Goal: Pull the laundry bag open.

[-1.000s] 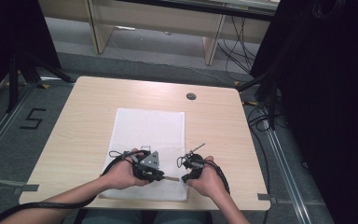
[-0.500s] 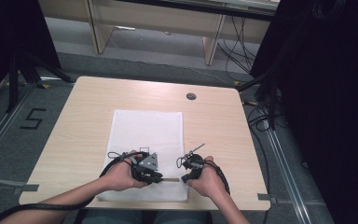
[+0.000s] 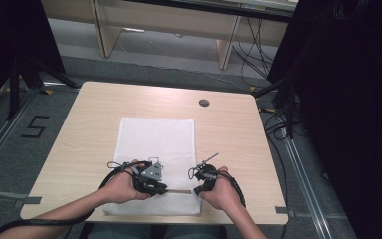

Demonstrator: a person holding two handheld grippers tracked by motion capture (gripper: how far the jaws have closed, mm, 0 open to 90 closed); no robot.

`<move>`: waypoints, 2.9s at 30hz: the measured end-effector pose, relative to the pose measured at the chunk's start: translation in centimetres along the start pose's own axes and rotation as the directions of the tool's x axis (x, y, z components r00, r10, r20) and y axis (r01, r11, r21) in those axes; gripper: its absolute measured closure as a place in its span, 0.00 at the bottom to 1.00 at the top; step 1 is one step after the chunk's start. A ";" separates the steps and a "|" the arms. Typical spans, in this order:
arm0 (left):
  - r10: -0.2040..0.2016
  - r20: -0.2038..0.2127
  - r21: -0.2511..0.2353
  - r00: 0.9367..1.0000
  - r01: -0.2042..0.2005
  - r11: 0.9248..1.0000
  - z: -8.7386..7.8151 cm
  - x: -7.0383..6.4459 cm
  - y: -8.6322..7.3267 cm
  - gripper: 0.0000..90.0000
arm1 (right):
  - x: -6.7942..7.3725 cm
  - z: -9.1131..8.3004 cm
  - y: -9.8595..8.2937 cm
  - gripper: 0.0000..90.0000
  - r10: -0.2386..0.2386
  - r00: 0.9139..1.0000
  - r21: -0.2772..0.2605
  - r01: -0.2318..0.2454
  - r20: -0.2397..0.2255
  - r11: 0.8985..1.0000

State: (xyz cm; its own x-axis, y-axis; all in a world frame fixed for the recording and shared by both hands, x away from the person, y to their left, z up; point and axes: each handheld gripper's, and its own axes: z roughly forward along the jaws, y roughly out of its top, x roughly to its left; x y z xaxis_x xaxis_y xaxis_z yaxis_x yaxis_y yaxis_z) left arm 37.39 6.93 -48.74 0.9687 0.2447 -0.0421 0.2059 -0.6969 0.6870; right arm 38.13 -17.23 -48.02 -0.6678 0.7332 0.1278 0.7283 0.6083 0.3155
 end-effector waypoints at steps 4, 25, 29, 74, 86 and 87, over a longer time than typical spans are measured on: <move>-0.001 -0.008 0.004 1.000 0.001 1.000 -0.4 0.2 -0.5 0.91 | 0.0 0.0 0.0 1.00 -0.001 1.000 -0.001 0.001 0.000 1.000; -0.007 -0.019 0.008 1.000 0.007 1.000 -1.5 0.3 -1.5 0.91 | 0.0 0.0 -0.1 1.00 0.004 1.000 -0.008 -0.004 -0.003 1.000; -0.021 -0.015 -0.003 1.000 0.021 1.000 -1.6 0.3 -1.7 0.91 | 0.0 0.0 0.0 1.00 0.004 1.000 -0.004 -0.004 0.000 1.000; -0.102 -0.060 0.009 0.993 0.103 0.995 -5.7 1.5 -5.8 0.91 | 0.0 -0.1 -0.1 1.00 0.009 1.000 -0.006 -0.009 -0.006 1.000; -0.173 -0.074 -0.018 0.982 0.172 0.985 -7.2 2.0 -7.7 0.91 | 0.0 -0.1 -0.2 1.00 0.011 1.000 -0.009 -0.011 -0.010 1.000; -0.147 -0.080 -0.003 0.986 0.147 0.989 -7.5 2.1 -7.8 0.91 | 0.0 -0.1 -0.1 1.00 0.011 1.000 -0.009 -0.012 -0.010 1.000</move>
State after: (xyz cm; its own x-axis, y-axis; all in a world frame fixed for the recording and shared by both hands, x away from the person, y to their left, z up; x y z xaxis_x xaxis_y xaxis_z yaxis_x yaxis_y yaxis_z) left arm 36.81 17.89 -48.76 0.9139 0.3970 -0.0846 0.3454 -0.6511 0.6758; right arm 38.03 -17.35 -48.02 -0.6609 0.7372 0.1403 0.7345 0.5971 0.3224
